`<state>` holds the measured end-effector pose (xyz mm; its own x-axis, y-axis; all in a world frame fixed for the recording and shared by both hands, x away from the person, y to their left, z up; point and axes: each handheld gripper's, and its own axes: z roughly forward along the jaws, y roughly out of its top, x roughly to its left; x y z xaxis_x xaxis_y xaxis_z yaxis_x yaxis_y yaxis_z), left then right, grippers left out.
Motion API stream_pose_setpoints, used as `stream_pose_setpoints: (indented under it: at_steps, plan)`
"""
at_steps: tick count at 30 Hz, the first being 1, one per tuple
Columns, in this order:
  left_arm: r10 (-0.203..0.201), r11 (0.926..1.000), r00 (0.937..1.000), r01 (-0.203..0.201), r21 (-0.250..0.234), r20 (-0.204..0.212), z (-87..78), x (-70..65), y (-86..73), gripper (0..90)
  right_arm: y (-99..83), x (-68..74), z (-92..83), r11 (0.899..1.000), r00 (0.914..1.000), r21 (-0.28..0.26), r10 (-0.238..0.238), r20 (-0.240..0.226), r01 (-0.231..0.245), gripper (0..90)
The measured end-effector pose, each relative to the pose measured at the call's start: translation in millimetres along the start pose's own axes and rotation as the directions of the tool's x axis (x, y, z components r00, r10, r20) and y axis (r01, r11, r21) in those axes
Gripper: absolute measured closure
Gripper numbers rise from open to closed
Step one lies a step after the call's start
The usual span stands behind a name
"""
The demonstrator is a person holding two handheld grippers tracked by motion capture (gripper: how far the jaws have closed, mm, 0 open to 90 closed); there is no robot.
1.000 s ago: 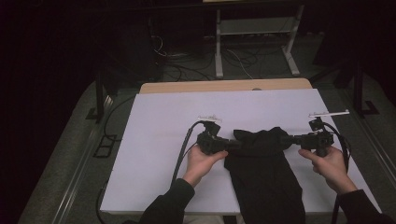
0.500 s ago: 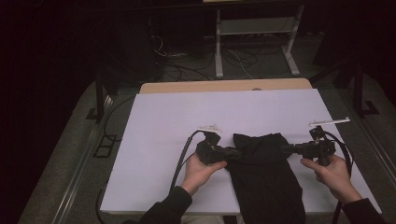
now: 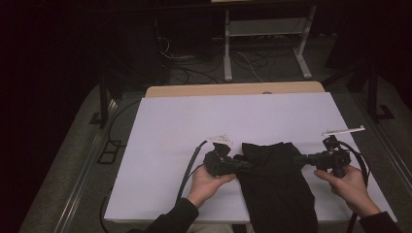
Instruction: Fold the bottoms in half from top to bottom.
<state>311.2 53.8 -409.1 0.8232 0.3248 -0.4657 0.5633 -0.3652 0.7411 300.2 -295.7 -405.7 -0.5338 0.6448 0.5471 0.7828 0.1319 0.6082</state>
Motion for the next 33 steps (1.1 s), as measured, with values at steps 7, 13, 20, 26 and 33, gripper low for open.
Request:
stream_pose_setpoints:
  at_steps: [7, 13, 20, 26, 33]
  plan:
    - [0.013, 0.9998, 0.9999, -0.013, 0.017, 0.004, 2.7, -2.3, -3.9, 87.9, -2.6, -1.1, 0.7, 1.000, 1.0000, 0.017, 0.000, -0.002, 0.001, 83.9]
    - [0.016, 0.9993, 0.9998, -0.016, 0.035, 0.008, 6.1, -2.9, -10.2, 87.9, -5.6, -3.2, 3.2, 0.999, 1.0000, 0.046, 0.007, -0.004, -0.006, 83.8]
    - [0.001, 0.9978, 0.9998, -0.003, 0.067, 0.021, 14.7, -1.1, -20.2, 87.8, -12.6, -7.8, 9.1, 0.993, 0.9996, 0.117, 0.022, 0.020, -0.024, 82.9]
    - [-0.007, 0.9957, 0.9998, 0.005, 0.093, 0.016, 20.5, -0.1, -26.2, 87.8, -16.7, -10.4, 12.3, 0.988, 0.9987, 0.151, 0.021, 0.046, -0.028, 81.6]
    - [-0.011, 0.9951, 0.9999, 0.010, 0.098, 0.009, 22.3, 2.1, -30.3, 87.7, -18.7, -8.7, 13.4, 0.988, 0.9959, 0.156, -0.022, 0.088, 0.008, 76.2]
